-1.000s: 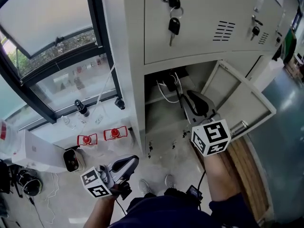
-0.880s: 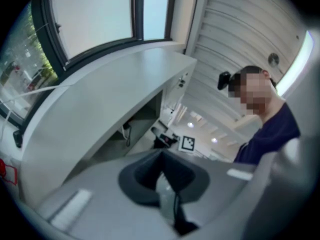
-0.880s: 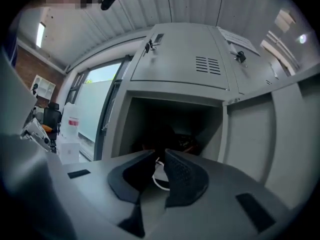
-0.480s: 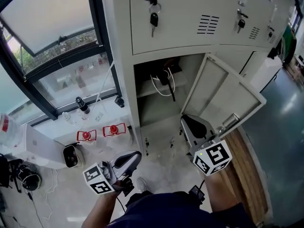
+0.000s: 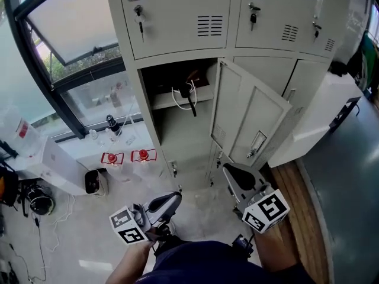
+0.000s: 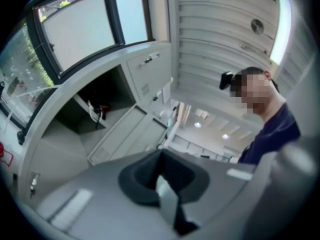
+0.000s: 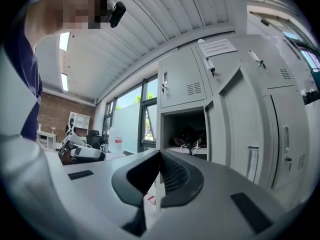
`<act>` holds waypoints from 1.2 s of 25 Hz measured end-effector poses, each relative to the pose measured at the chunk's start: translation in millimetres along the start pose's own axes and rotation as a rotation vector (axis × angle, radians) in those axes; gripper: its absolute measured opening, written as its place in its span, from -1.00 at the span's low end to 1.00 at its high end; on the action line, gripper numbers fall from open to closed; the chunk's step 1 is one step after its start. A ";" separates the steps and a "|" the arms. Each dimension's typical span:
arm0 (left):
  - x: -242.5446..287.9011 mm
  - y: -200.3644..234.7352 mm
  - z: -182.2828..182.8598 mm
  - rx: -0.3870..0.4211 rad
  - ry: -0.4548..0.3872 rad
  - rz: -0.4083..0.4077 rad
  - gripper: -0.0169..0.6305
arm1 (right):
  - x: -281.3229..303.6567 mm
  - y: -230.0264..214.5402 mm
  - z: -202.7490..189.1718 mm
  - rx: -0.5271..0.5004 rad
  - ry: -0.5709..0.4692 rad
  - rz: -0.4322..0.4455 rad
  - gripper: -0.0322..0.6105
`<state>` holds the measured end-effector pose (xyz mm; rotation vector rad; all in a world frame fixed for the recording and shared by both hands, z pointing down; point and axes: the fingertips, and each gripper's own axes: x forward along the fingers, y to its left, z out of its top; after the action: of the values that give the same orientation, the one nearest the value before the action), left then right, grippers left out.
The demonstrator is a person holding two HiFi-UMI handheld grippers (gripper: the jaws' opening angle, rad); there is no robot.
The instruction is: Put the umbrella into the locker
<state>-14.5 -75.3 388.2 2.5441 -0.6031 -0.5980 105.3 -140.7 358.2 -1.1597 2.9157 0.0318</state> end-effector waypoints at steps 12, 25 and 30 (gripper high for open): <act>4.4 -87.6 -50.8 0.052 0.028 0.125 -0.95 | -86.9 29.5 -10.8 0.113 -0.027 0.142 -0.88; -35.1 -103.8 -56.5 0.097 0.074 0.192 -0.95 | -88.7 67.6 -47.8 0.236 0.035 0.148 -0.88; -61.0 -98.6 -46.5 0.093 0.049 0.212 -0.95 | -77.6 90.3 -34.7 0.208 0.020 0.153 -0.88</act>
<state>-10.6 49.5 393.1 2.5276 -0.8876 -0.4406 99.9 -22.5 395.3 -0.9115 2.9309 -0.2772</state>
